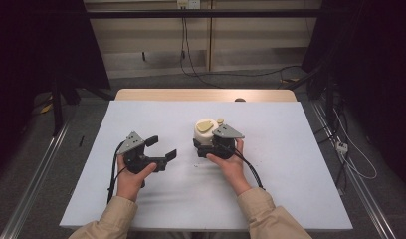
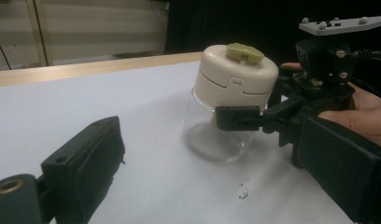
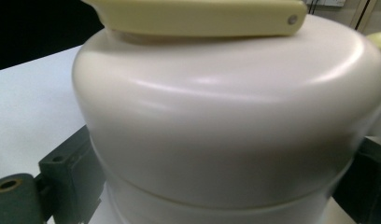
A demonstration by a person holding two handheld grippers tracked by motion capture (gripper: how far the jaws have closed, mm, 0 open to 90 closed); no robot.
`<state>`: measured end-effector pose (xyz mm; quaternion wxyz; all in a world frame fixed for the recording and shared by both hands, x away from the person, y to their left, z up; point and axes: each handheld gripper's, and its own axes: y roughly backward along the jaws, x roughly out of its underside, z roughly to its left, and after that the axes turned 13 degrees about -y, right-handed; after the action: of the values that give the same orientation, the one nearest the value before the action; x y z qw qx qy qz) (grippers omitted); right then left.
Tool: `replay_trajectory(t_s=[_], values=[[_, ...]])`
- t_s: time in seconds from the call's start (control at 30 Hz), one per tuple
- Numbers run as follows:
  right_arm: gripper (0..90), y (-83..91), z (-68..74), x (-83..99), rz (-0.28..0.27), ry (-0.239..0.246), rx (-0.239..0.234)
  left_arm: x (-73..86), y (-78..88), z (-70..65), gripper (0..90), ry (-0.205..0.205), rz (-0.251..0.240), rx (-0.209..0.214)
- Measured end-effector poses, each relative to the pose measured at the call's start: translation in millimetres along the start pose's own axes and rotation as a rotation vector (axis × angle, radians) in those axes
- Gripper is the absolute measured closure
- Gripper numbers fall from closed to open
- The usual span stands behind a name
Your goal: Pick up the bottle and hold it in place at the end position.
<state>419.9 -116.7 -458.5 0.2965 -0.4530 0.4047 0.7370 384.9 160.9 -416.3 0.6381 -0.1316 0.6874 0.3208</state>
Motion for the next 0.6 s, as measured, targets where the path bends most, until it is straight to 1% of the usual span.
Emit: replay_trajectory(t_s=[0.23,0.3,0.33,0.37,0.43,0.57,0.6], values=[[5.6,-0.1,-0.2,0.0,0.001,-0.001,-0.001,-3.8,-6.4,-0.6,9.3,0.000,0.014,0.002],[5.5,-0.1,-0.3,0.0,0.001,-0.001,-0.002,-4.6,-8.0,-0.4,11.0,-0.004,0.026,0.006],[5.5,-0.1,-0.3,0.0,0.001,-0.001,-0.002,-4.9,-9.0,-0.8,12.0,0.000,0.026,0.007],[5.5,-0.1,-0.3,0.0,0.001,-0.001,-0.002,-5.2,-9.7,-0.6,12.9,-0.004,0.027,0.010],[5.5,-0.1,-0.4,0.0,0.002,-0.002,-0.002,-5.6,-11.2,-1.3,16.2,0.000,0.025,0.013],[5.5,0.0,-0.4,0.0,0.004,-0.005,-0.001,-6.1,-13.5,-1.1,25.8,-0.015,0.043,0.026],[5.5,0.0,-0.4,0.0,0.004,-0.005,-0.001,-5.9,-14.6,-1.3,28.8,-0.004,0.042,0.027]])
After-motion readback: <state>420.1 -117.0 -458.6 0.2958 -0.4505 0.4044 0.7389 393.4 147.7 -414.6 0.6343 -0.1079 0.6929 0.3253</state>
